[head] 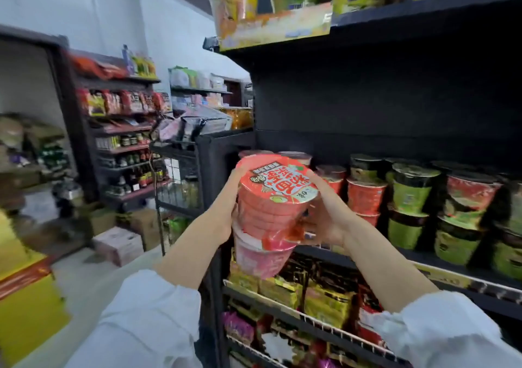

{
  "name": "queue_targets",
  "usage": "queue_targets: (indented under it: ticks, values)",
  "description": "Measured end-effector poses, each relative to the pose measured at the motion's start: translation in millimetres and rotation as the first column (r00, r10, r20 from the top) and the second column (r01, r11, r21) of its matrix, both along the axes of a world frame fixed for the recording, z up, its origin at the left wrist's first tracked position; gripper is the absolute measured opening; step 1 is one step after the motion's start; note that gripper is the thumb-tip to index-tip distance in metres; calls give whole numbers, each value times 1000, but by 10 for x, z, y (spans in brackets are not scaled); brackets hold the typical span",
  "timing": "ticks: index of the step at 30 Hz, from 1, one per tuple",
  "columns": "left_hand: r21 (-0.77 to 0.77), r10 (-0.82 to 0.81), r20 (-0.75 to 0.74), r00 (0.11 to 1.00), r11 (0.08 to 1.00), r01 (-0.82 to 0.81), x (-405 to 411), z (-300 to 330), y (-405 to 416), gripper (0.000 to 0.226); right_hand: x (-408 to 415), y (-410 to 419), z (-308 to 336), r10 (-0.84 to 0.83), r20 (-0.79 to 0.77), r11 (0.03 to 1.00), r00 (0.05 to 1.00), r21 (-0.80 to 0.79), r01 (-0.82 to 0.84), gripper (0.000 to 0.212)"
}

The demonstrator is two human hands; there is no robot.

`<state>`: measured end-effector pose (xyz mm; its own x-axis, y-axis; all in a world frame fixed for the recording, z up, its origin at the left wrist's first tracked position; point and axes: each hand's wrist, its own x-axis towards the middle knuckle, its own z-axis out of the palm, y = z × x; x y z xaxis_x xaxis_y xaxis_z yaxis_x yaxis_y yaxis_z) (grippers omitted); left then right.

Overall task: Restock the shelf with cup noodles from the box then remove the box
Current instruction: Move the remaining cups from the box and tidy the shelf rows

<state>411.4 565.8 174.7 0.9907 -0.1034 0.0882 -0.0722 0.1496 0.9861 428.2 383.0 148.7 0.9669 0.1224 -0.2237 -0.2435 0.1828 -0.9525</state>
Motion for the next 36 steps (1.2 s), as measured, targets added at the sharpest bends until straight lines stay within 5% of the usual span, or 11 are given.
queue_targets:
  ticks: [14, 20, 24, 27, 31, 36]
  values:
    - [60, -76, -34, 997, 995, 78, 2819, 35, 751, 47, 2626, 809, 51, -196, 66, 980, 978, -8, 197, 74]
    - [98, -8, -195, 981, 995, 28, 3628, -346, 747, 48, 3257, 973, -241, -285, -84, 955, 955, -107, 276, 74]
    - [403, 192, 107, 976, 889, -219, 3769, -428, 735, 46, 3433, 1008, -273, -341, -155, 930, 927, -197, 310, 71]
    - [454, 154, 306, 939, 844, -286, 3797, -425, 757, 48, 3499, 1014, -223, -339, -167, 924, 926, -244, 294, 77]
    - [675, 3, 528, 849, 605, -422, 3788, -443, 761, 34, 3501, 1055, -241, -382, -111, 899, 918, -275, 341, 74]
    - [718, -74, 646, 760, 398, -571, 3638, -388, 718, 33, 3283, 1061, -146, -360, 94, 886, 928, -277, 372, 54]
